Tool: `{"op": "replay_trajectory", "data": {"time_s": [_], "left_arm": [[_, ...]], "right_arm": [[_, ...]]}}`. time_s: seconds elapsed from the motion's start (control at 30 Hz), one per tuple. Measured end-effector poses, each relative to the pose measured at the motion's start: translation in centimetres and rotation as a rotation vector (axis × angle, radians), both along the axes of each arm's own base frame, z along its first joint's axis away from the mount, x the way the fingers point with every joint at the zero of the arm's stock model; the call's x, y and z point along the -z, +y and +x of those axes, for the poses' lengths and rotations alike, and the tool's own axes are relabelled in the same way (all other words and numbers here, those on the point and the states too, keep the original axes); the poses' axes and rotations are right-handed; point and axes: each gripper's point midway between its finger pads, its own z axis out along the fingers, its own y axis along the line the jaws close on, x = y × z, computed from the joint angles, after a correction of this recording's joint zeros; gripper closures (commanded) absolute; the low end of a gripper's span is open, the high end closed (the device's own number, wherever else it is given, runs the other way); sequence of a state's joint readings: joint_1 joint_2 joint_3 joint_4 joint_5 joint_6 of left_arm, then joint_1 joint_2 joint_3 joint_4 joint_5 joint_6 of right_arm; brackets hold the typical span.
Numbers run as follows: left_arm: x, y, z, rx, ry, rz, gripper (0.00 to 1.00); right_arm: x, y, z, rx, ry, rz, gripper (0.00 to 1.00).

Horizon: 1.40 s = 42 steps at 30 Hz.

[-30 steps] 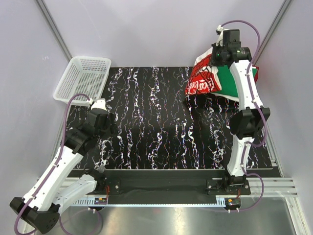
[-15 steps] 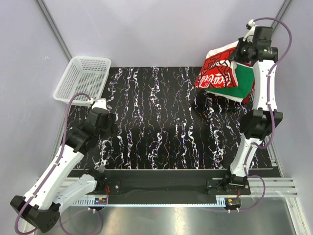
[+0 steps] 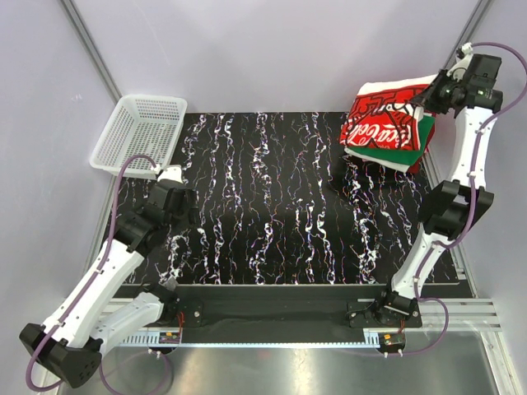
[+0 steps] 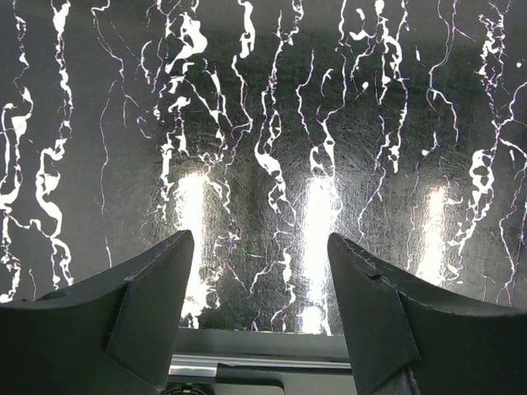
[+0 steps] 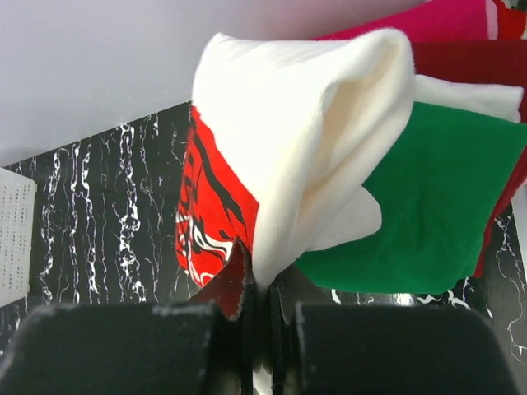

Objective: Fold and stack the t-shirts
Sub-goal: Neatly place the folded tshirt to the corner, then reset both grippers

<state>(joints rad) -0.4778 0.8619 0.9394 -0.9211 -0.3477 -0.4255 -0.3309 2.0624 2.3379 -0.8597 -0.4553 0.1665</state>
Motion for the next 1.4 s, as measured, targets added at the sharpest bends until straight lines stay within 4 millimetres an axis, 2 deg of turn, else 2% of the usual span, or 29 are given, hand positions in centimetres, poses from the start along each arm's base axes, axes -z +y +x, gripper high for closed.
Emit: {"op": "replay_trajectory", "data": {"time_s": [0.13,0.23,0.43,0.57,0.67,0.73,0.83,1.13,1.2,1.27,1.4], "left_arm": [[0.1,-0.1,0.0,0.004,0.003,-0.001,0.28],[0.1,-0.2,0.0,0.008,0.004,-0.001,0.27],[0.0,-0.3,0.1,0.014,-0.009,-0.010,0.25],[-0.1,-0.3,0.0,0.017,-0.016,-0.018,0.25],[-0.1,-0.4,0.1,0.020,-0.018,-0.022,0.25],[-0.1,-0.4,0.1,0.021,-0.018,-0.022,0.24],[-0.1,-0.4,0.1,0.021,-0.018,-0.022,0.24],[-0.2,-0.4,0.0,0.021,-0.024,-0.026,0.23],[-0.3,-0.4,0.0,0.021,-0.029,-0.028,0.23],[-0.4,-0.4,0.0,0.021,-0.031,-0.029,0.23],[-0.4,-0.4,0.0,0.021,-0.033,-0.030,0.23]], "right_arm": [[2.2,-2.3,0.4,0.027,0.029,0.048,1.00],[5.4,-4.2,1.1,0.057,0.082,0.079,1.00],[13.0,-6.6,2.1,0.113,0.221,0.124,1.00],[15.4,-7.6,2.3,0.151,0.267,0.119,0.99],[15.2,-8.2,2.2,0.178,0.275,0.116,0.91],[14.7,-8.6,2.2,0.197,0.269,0.119,0.72],[14.3,-9.3,2.1,0.225,0.266,0.120,0.49],[13.9,-10.7,1.7,0.288,0.269,0.100,0.22],[13.6,-11.0,1.4,0.315,0.276,0.089,0.08],[12.9,-11.4,0.9,0.351,0.280,0.071,0.00],[9.8,-13.0,-0.7,0.457,0.257,0.010,0.00]]}}
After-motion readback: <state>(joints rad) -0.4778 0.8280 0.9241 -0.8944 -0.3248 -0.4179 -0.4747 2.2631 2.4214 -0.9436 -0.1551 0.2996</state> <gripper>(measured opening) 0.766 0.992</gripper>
